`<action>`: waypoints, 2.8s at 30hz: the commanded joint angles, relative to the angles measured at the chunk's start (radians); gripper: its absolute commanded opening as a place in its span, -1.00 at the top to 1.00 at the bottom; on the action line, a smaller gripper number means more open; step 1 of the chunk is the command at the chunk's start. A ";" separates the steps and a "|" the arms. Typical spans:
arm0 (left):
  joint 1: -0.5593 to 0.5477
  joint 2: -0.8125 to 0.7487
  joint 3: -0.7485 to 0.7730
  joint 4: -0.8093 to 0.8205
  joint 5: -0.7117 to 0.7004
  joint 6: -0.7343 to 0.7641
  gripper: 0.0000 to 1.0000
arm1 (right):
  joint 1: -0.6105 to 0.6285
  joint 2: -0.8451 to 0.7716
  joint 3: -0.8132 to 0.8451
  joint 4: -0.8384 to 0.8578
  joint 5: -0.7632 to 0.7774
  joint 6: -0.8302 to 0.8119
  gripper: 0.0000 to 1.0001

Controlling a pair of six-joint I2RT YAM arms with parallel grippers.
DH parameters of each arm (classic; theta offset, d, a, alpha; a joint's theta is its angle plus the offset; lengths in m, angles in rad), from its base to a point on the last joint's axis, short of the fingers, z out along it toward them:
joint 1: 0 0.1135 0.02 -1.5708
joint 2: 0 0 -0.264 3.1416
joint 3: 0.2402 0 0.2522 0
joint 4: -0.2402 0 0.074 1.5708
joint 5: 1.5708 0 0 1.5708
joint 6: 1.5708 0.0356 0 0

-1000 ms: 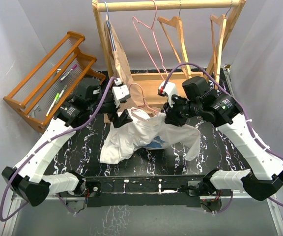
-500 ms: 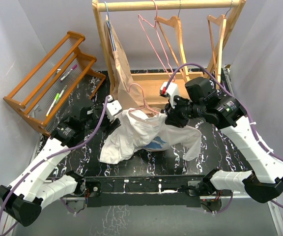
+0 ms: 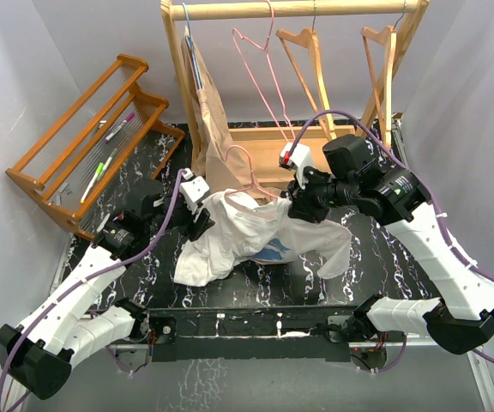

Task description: Place the t-shirt on the hanger

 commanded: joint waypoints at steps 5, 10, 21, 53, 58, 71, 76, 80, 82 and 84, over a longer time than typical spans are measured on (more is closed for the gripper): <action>-0.001 -0.003 -0.026 0.010 0.133 -0.095 -0.42 | -0.009 -0.014 0.033 0.035 -0.007 0.021 0.84; -0.035 0.025 -0.084 0.100 0.062 -0.132 -0.49 | -0.010 -0.015 0.037 0.037 -0.006 0.028 0.84; -0.042 0.113 -0.124 0.249 -0.057 -0.121 -0.09 | -0.012 -0.025 0.045 0.034 -0.004 0.054 0.84; -0.043 0.105 -0.166 0.290 0.153 -0.280 -0.20 | -0.012 -0.041 0.040 0.031 0.025 0.079 0.84; -0.044 0.138 -0.165 0.344 0.143 -0.307 -0.02 | -0.012 -0.047 0.041 0.031 0.022 0.089 0.84; -0.048 0.168 -0.161 0.382 0.145 -0.346 1.00 | -0.014 -0.057 0.030 0.031 0.023 0.091 0.84; -0.047 0.130 -0.109 0.249 0.139 -0.294 1.00 | -0.012 -0.059 0.021 0.024 0.028 0.086 0.84; -0.037 0.042 -0.055 0.067 0.125 -0.191 1.00 | -0.012 -0.054 0.022 0.003 0.032 0.069 0.84; -0.027 -0.001 -0.029 -0.029 0.115 -0.141 1.00 | -0.013 -0.051 0.019 0.000 0.026 0.060 0.84; -0.018 -0.029 0.005 -0.112 0.100 -0.092 1.00 | -0.013 -0.047 0.018 -0.004 0.014 0.051 0.84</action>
